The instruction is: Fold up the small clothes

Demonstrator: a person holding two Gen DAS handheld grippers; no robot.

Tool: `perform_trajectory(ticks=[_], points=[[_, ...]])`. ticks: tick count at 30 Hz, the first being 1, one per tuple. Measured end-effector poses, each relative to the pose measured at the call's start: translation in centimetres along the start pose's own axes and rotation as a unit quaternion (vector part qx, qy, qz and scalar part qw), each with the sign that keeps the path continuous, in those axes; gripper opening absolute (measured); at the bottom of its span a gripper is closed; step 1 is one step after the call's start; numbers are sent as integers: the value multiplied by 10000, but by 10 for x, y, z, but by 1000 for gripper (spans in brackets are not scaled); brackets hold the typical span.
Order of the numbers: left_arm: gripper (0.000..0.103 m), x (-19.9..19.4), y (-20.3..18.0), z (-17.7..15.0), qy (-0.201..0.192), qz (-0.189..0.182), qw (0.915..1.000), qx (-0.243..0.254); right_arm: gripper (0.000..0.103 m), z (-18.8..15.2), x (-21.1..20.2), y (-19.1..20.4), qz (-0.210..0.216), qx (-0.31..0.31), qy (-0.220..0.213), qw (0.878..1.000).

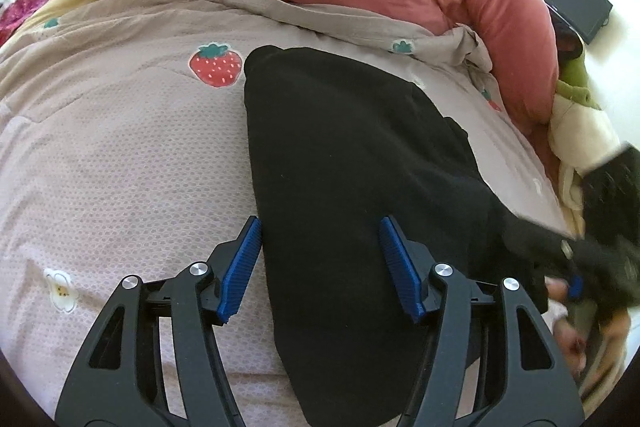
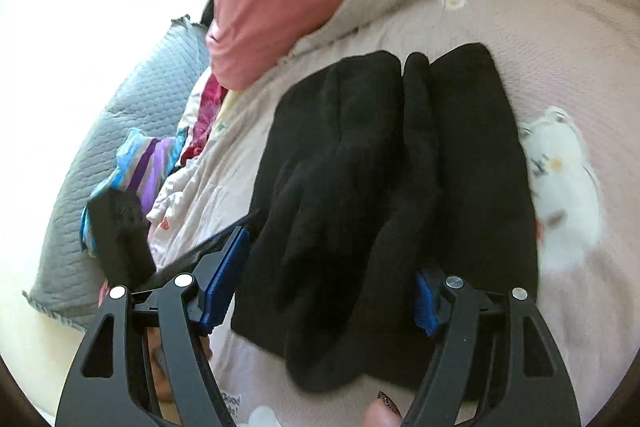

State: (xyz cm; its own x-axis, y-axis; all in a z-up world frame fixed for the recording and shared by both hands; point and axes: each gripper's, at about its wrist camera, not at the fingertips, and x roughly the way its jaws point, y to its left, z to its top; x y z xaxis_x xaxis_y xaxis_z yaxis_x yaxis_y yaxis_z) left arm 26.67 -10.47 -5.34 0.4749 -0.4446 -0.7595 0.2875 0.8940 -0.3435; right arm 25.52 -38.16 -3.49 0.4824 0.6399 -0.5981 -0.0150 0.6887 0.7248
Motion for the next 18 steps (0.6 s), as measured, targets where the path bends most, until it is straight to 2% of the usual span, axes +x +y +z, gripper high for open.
perform_trajectory(ticks=[3,5,7,11,14,18], points=[[54,1,4,-2,30,-75,9999,-81,64,16,12,-7,-62,164,49,9998],[55,0,4,-3,38,-78,9999,-68,53,22,19,-5,-177,97,97,9997],[55,-1,4,-4,53,-37,10000,-29,49,23,26,2,-299,-146,184,9993],[55,-1,2,-3,119,20,9999,1,27,21,29,18,-743,-836,95,9937],[55,-5,-4,-1,118,62,9999,88,21,18,21,28,-876,-1231,-48,9885],[55,-11,-12,0,97,39,9998,181,20,15,6,44,-990,-1728,-271,9796]])
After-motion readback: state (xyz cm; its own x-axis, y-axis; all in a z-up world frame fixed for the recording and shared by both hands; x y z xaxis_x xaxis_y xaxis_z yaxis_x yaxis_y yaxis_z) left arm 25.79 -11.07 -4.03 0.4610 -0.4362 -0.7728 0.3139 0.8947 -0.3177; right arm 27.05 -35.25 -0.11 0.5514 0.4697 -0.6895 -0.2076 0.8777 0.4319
